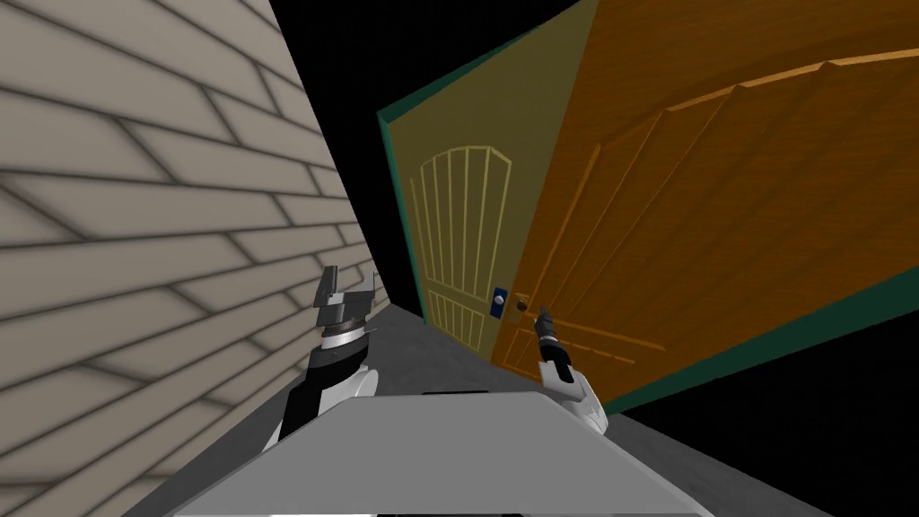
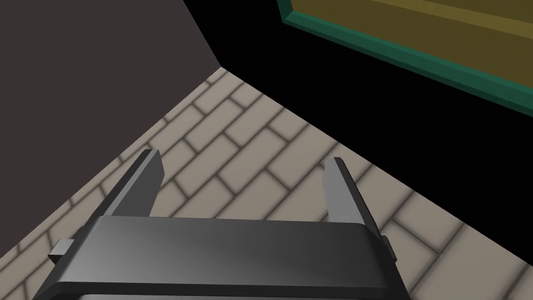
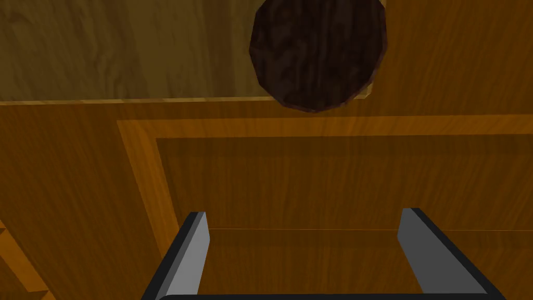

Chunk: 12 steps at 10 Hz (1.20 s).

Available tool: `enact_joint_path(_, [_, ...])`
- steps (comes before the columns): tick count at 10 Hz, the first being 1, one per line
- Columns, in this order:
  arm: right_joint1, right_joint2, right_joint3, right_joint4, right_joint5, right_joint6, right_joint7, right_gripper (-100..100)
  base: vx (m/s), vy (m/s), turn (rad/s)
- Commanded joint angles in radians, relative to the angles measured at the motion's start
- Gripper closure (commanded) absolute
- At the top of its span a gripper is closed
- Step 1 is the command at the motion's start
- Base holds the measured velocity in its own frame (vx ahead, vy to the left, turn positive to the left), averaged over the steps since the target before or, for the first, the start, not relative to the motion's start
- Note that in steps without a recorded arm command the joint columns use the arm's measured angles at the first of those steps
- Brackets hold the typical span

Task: Pull the door open

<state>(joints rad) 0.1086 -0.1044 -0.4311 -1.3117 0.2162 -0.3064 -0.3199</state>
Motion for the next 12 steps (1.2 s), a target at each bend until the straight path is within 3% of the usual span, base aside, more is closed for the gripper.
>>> enact_joint_path(1, [-0.016,0.014,0.024,-0.009,0.003,-0.004,0.000,-100,0.216,0.120,0.174])
enact_joint_path(2, [-0.007,0.012,0.015,-0.006,0.002,-0.006,0.001,-100,0.087,0.058,0.026])
enact_joint_path(3, [-0.007,0.012,0.015,-0.006,0.002,-0.006,0.001,100,-0.004,-0.009,-0.025])
enact_joint_path(8, [-0.007,0.012,0.015,-0.006,0.002,-0.006,0.001,100,-0.017,-0.008,0.009])
enact_joint_path(11, [0.018,-0.009,0.005,0.002,-0.001,-0.002,-0.007,100,-0.186,-0.035,-0.062])
enact_joint_path(12, [0.020,0.006,0.018,-0.022,0.004,0.004,-0.007,-100,-0.199,0.016,0.042])
